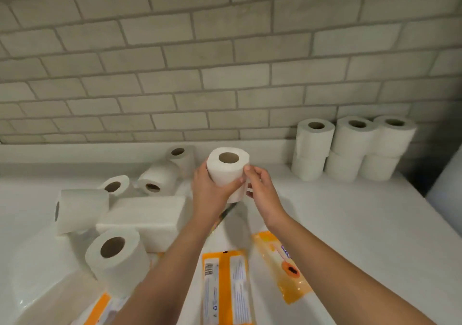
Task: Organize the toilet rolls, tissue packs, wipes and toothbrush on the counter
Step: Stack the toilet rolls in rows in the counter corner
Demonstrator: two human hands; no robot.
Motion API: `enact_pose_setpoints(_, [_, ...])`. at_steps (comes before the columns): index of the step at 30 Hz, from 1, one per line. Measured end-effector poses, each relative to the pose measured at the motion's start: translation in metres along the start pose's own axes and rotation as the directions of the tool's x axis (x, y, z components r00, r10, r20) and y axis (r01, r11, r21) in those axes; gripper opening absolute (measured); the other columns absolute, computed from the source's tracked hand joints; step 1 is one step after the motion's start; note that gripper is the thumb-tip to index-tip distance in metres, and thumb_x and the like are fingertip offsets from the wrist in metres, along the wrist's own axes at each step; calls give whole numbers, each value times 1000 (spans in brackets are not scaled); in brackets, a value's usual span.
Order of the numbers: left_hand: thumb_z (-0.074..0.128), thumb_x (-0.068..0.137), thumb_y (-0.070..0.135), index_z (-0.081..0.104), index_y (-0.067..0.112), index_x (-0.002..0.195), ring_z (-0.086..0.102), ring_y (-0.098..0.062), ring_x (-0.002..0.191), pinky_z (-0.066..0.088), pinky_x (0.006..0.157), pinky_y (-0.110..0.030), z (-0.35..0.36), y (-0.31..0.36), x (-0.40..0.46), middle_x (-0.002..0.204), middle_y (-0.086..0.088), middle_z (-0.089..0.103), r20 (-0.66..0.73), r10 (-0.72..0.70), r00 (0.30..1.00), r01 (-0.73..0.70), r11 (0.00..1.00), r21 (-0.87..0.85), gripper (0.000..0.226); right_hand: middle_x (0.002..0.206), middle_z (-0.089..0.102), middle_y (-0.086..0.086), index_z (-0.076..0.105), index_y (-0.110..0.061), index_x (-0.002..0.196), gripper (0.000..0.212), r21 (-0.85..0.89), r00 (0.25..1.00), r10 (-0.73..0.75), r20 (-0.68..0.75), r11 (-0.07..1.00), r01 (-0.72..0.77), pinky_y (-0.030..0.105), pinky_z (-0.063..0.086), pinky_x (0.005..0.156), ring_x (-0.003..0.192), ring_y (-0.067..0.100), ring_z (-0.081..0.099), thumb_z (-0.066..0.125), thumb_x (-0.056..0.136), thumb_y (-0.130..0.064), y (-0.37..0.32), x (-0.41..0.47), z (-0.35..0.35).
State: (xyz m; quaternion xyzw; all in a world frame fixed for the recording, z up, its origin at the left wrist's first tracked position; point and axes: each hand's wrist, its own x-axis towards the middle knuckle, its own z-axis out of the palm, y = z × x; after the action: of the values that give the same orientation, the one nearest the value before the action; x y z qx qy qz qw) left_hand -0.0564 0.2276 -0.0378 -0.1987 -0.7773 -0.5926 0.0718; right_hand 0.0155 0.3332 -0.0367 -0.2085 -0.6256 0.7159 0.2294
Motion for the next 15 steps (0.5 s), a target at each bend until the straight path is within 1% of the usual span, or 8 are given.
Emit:
enact_pose_setpoints(3, [84,48,71,56,34,124,60,-15,115,51,96,-46,47,0,-5,119,13,64,114,-20,993,23,999,-24,89,120,63,0,55,-19,120,42,2,995,29,-99,1000,-29,42,46,104,112,13,60,58,91,-49,3,5,-45])
enact_pose_setpoints(5, [83,49,70,54,34,128,59,-16,118,50,98,-47,80,0,-14,122,13,63,198,-40,979,46,999,-23,92,122,62,0,55,-18,121,42,5,985,52,-161,999,-52,42,45,104,112,13,60,58,91,-47,7,6,-76])
enact_pose_setpoints(7, [83,51,68,51,35,131,57,-15,119,50,99,-44,108,0,-27,124,13,61,279,-64,958,81,995,-49,92,124,60,1,53,-17,123,44,5,975,68,-212,998,-68,35,48,100,109,10,60,58,91,-46,13,4,-104])
enact_pose_setpoints(8, [83,52,67,51,36,131,58,-13,118,51,99,-43,121,2,-33,125,13,60,321,-75,944,102,992,-67,91,124,59,0,52,-16,125,44,0,971,73,-227,997,-75,29,49,93,106,7,59,57,92,-45,15,3,-118])
enact_pose_setpoints(10, [85,59,57,49,39,128,59,-9,114,52,97,-36,143,6,-44,126,13,58,407,-92,909,147,984,-105,80,123,57,-3,51,-17,127,42,-17,966,89,-244,995,-96,18,45,79,101,2,57,56,94,-42,19,1,-144])
enact_pose_setpoints(11, [87,65,46,47,40,128,59,-5,112,52,95,-30,152,6,-48,125,13,58,443,-95,892,165,979,-123,75,123,57,-4,50,-18,127,41,-34,962,97,-254,993,-109,16,43,77,101,3,57,56,94,-41,22,1,-156])
enact_pose_setpoints(13, [87,73,30,44,40,128,57,2,108,51,91,-22,173,9,-56,123,15,57,491,-95,866,190,971,-147,70,125,57,-2,51,-17,128,41,-65,959,102,-265,990,-124,16,43,77,105,7,57,56,95,-39,26,5,-180])
enact_pose_setpoints(15, [86,75,28,42,41,128,58,-1,111,52,93,-26,187,5,-59,126,15,56,518,-108,849,215,965,-151,70,122,58,-4,52,-16,129,39,-76,959,118,-257,987,-141,15,43,77,103,4,57,56,95,-36,30,10,-196])
